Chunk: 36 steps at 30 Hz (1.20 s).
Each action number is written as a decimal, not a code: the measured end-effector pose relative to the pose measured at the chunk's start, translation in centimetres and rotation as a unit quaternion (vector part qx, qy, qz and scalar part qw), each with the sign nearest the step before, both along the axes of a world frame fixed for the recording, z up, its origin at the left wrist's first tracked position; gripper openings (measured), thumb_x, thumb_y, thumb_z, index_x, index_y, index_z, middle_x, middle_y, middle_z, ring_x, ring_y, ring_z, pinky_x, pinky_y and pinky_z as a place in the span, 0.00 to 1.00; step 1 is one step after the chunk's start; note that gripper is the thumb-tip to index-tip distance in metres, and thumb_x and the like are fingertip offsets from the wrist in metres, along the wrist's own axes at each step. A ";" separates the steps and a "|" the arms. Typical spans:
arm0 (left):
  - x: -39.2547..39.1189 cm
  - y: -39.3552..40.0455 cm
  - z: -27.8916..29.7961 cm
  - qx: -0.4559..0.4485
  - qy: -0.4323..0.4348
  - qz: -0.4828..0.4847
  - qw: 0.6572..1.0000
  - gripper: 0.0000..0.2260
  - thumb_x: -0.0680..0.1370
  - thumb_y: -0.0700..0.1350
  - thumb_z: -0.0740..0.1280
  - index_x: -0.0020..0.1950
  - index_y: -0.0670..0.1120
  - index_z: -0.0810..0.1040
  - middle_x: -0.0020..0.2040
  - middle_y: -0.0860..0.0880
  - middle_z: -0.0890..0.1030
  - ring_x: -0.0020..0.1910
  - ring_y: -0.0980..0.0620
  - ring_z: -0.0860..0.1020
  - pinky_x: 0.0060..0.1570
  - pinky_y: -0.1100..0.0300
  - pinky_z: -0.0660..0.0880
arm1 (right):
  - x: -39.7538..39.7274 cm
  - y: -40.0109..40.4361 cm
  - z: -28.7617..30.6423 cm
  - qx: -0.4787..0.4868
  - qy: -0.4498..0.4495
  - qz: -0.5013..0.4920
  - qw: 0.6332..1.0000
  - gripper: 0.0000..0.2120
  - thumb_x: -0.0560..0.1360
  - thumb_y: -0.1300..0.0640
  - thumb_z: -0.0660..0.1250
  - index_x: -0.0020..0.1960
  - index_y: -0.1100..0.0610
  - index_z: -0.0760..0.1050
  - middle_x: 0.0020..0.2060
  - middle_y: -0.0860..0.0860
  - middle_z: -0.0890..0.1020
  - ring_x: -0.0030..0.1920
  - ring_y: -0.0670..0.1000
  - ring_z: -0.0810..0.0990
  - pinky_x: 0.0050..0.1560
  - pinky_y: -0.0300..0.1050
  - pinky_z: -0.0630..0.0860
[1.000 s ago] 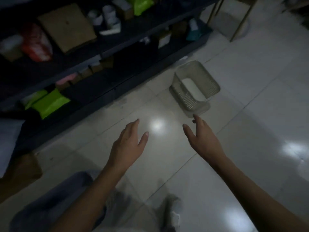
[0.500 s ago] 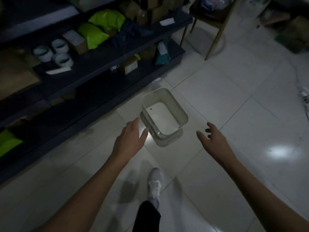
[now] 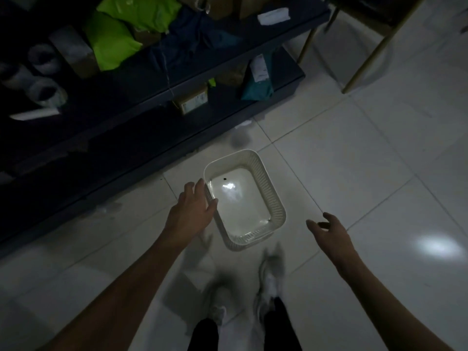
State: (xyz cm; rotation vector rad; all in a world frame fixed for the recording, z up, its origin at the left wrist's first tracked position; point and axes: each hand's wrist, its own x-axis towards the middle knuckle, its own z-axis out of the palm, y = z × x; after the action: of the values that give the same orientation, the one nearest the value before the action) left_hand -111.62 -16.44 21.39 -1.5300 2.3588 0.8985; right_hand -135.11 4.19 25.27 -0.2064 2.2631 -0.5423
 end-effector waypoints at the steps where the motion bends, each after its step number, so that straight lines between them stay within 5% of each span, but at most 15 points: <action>1: -0.7 -0.7 -0.8 -0.003 -0.012 -0.005 1.000 0.31 0.80 0.57 0.58 0.77 0.46 0.53 0.74 0.42 0.61 0.68 0.41 0.67 0.56 0.45 0.72 | -1.1 -0.6 -1.1 0.004 -0.010 -0.002 1.000 0.33 0.76 0.45 0.67 0.76 0.57 0.63 0.66 0.58 0.77 0.65 0.59 0.76 0.65 0.54 0.71; 6: -4.5 -3.5 -5.0 -0.020 -0.076 -0.035 0.996 0.32 0.80 0.57 0.57 0.78 0.45 0.51 0.72 0.40 0.64 0.66 0.40 0.69 0.55 0.45 0.73 | -4.6 -2.5 -7.2 0.025 -0.036 0.002 0.999 0.35 0.76 0.46 0.69 0.76 0.59 0.63 0.69 0.62 0.74 0.66 0.61 0.75 0.65 0.54 0.72; 11: -7.4 -5.1 -11.1 -0.133 -0.176 -0.179 0.959 0.37 0.78 0.59 0.59 0.79 0.43 0.46 0.70 0.36 0.67 0.58 0.37 0.74 0.50 0.44 0.75 | -5.5 -2.7 -15.7 0.029 -0.100 -0.117 0.988 0.38 0.74 0.48 0.71 0.77 0.58 0.59 0.70 0.63 0.71 0.62 0.62 0.76 0.61 0.63 0.77; 18: -9.1 -8.6 -19.0 -0.158 -0.174 -0.242 0.941 0.33 0.80 0.55 0.55 0.79 0.41 0.47 0.69 0.35 0.67 0.57 0.37 0.74 0.47 0.46 0.75 | -1.7 -1.2 -25.0 0.052 -0.212 -0.305 0.927 0.43 0.74 0.55 0.74 0.79 0.58 0.52 0.54 0.64 0.75 0.61 0.65 0.76 0.53 0.64 0.80; 21: -10.1 -10.2 -21.6 -0.140 -0.179 -0.267 0.937 0.33 0.80 0.50 0.58 0.79 0.42 0.46 0.72 0.35 0.64 0.61 0.36 0.71 0.52 0.43 0.74 | 0.4 -1.2 -27.5 0.036 -0.208 -0.344 0.915 0.41 0.74 0.56 0.73 0.79 0.60 0.53 0.67 0.64 0.71 0.64 0.64 0.75 0.56 0.66 0.78; 27: -13.1 -13.3 -25.0 -0.154 -0.186 -0.358 0.902 0.32 0.79 0.39 0.56 0.79 0.40 0.43 0.74 0.32 0.61 0.61 0.33 0.71 0.55 0.41 0.73 | 4.0 -1.9 -30.7 -0.001 -0.213 -0.388 0.897 0.21 0.77 0.67 0.67 0.69 0.65 0.67 0.61 0.66 0.78 0.57 0.67 0.79 0.49 0.58 0.79; 33: -16.2 -14.7 -26.4 -0.126 -0.178 -0.417 0.883 0.34 0.77 0.34 0.59 0.79 0.39 0.43 0.63 0.35 0.72 0.53 0.38 0.76 0.45 0.46 0.73 | 5.6 -1.6 -32.3 -0.046 -0.170 -0.409 0.895 0.28 0.75 0.72 0.66 0.69 0.53 0.63 0.60 0.59 0.77 0.54 0.63 0.79 0.40 0.54 0.82; 36: -17.0 -14.8 -26.8 -0.133 -0.177 -0.435 0.873 0.34 0.76 0.29 0.57 0.78 0.38 0.43 0.63 0.34 0.70 0.50 0.37 0.77 0.41 0.47 0.73 | 6.2 -1.7 -32.3 -0.071 -0.155 -0.407 0.897 0.29 0.75 0.74 0.64 0.65 0.46 0.62 0.52 0.49 0.77 0.49 0.52 0.79 0.29 0.43 0.81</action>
State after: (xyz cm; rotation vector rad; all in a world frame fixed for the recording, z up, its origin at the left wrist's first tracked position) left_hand -128.64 -31.26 -5.39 -0.4559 2.5179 0.0692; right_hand -128.94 2.47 -7.00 0.7477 1.9177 -1.0819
